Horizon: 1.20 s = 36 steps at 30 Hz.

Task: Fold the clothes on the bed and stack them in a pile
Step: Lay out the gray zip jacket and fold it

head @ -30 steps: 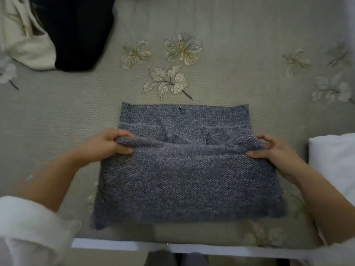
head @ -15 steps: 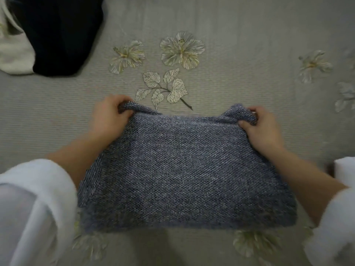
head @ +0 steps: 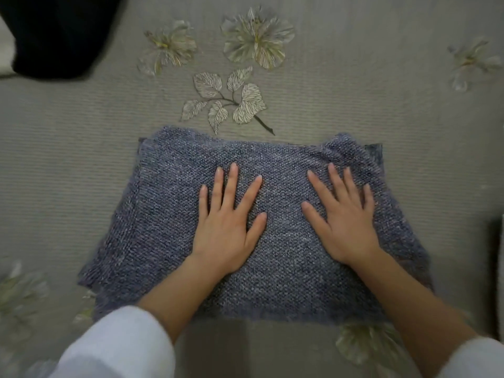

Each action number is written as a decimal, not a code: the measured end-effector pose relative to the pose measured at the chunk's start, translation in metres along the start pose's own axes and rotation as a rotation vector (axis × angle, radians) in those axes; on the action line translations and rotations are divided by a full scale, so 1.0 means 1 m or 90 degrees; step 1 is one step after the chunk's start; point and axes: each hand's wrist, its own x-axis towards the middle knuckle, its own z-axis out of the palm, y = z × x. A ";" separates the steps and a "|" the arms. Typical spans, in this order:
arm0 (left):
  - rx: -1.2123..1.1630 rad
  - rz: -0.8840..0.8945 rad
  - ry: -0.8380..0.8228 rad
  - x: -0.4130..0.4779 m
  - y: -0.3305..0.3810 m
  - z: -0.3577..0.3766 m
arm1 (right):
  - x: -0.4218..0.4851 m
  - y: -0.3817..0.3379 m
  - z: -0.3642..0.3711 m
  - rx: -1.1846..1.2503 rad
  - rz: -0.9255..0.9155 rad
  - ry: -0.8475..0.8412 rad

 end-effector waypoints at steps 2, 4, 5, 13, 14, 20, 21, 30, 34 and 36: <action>0.005 -0.002 0.004 0.004 -0.001 0.006 | 0.004 0.001 0.004 0.000 0.001 0.006; 0.008 -0.002 0.000 0.003 -0.002 0.007 | 0.003 0.001 0.002 0.007 0.001 -0.001; 0.011 -0.003 -0.006 0.003 -0.002 0.005 | 0.002 0.002 -0.001 0.006 0.002 -0.006; -0.069 -0.142 0.116 -0.037 -0.043 -0.034 | -0.053 0.047 -0.030 0.092 0.123 0.141; -0.102 -0.200 0.136 -0.044 -0.056 -0.039 | -0.060 0.057 -0.032 0.143 0.173 0.156; -0.309 -0.462 0.070 -0.073 -0.111 -0.038 | -0.064 0.080 -0.030 0.530 0.351 0.082; -0.329 -0.477 0.046 -0.074 -0.113 -0.035 | -0.064 0.078 -0.028 0.547 0.365 0.070; -0.480 -0.509 -0.021 -0.069 -0.115 -0.077 | -0.077 0.054 -0.053 0.602 0.400 0.066; -0.452 -0.422 -0.015 -0.080 -0.083 -0.121 | -0.104 0.023 -0.089 0.604 0.359 0.099; -0.423 -0.346 -0.010 -0.086 -0.060 -0.141 | -0.122 0.006 -0.107 0.590 0.330 0.103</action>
